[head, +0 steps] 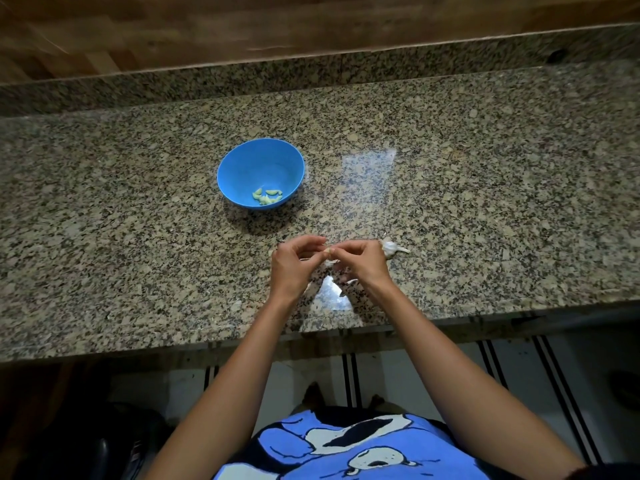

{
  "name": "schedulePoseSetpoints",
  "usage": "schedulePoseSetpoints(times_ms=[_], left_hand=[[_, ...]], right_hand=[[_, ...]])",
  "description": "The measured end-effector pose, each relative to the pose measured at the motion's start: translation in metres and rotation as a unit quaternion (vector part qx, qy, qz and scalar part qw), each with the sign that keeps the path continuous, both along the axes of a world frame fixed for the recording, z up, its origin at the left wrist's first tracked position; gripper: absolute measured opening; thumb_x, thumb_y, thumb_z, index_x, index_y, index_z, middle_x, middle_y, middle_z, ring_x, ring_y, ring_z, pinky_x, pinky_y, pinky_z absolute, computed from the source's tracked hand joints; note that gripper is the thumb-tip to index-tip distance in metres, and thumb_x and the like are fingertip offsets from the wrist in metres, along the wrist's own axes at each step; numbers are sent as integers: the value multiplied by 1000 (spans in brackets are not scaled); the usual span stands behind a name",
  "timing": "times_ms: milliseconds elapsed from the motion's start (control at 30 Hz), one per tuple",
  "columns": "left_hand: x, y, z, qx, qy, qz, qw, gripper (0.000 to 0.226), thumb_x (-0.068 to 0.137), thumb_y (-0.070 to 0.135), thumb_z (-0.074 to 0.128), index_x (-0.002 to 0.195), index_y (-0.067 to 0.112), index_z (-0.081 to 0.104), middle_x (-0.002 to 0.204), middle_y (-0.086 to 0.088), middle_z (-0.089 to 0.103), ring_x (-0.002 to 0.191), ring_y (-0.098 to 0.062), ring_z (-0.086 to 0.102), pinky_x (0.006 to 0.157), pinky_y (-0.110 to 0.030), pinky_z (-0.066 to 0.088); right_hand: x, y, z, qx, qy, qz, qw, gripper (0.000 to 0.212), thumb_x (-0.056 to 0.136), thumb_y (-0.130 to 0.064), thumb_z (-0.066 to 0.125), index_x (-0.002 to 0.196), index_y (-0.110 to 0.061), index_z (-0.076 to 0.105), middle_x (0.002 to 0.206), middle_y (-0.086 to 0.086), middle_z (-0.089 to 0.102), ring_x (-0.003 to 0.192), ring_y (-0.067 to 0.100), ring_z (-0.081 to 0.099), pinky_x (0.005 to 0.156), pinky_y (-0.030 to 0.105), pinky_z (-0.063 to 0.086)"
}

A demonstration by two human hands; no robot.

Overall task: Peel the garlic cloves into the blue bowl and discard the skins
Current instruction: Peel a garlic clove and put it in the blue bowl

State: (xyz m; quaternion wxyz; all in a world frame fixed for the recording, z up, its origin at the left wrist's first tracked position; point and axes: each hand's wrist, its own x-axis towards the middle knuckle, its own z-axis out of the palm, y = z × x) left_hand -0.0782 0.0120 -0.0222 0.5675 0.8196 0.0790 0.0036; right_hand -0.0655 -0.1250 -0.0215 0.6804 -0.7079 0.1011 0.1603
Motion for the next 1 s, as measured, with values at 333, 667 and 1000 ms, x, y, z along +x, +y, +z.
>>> schedulePoseSetpoints(times_ms=[333,667,1000], left_hand=[[1,2,4,-89,24,21,996,28,72,4,77,99,5,70,91,-9,72,84,-18,71,75,-27,58],[-2,-3,4,-76,2,15,997,26,75,4,76,101,6,70,91,-4,72,82,-14,70,71,-22,57],[-3,1,7,-280,117,51,951,22,78,-6,68,99,2,69,96,-18,71,80,-25,70,72,-27,59]], right_hand=[[-2,-4,2,48,9,4,999,14,82,-7,67,94,-1,70,82,11,71,58,11,60,45,21,45],[-1,2,2,-23,-38,-10,999,6,84,-7,65,80,-9,71,73,6,68,61,12,60,42,17,43],[0,1,3,-49,-34,-2,998,9,84,-8,64,78,-10,71,72,6,68,61,12,59,43,18,43]])
